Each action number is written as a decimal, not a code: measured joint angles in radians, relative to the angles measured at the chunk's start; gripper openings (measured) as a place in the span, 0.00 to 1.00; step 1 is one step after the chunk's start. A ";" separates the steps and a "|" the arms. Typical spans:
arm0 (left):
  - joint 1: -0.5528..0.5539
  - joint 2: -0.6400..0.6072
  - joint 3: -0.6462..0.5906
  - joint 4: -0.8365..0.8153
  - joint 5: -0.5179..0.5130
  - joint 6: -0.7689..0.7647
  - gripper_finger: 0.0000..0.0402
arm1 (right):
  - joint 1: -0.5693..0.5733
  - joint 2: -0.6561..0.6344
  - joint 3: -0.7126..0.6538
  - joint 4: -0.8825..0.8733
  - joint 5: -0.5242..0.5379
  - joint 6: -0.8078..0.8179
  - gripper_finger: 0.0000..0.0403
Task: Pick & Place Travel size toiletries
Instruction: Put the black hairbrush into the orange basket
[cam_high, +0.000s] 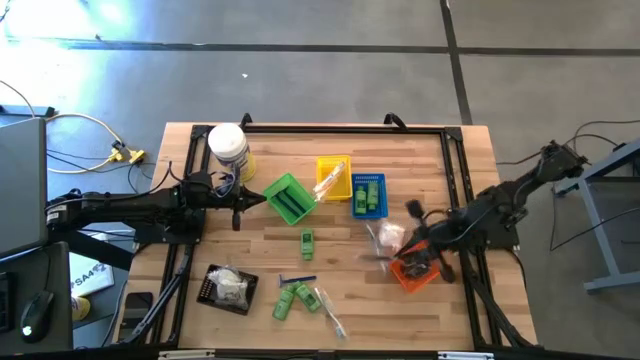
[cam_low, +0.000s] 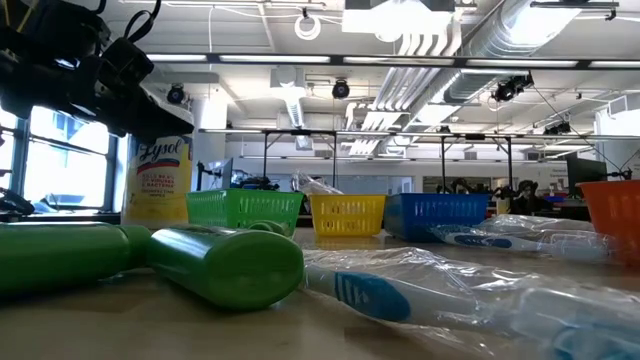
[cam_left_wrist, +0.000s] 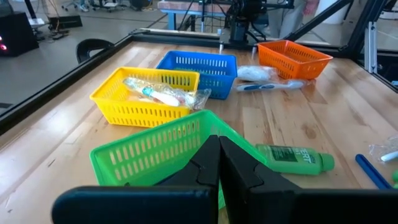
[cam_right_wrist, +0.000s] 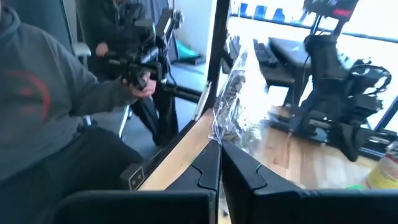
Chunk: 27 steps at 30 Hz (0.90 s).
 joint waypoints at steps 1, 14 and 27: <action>0.000 0.000 0.000 0.000 0.000 0.000 0.00 | -0.006 -0.041 -0.041 0.025 0.000 -0.002 0.01; 0.000 0.000 0.000 -0.004 -0.001 0.006 0.00 | -0.141 -0.490 -0.449 0.178 -0.034 -0.008 0.01; 0.000 0.000 0.000 -0.008 -0.001 0.006 0.00 | -0.196 -0.700 -0.572 0.197 -0.116 0.042 0.01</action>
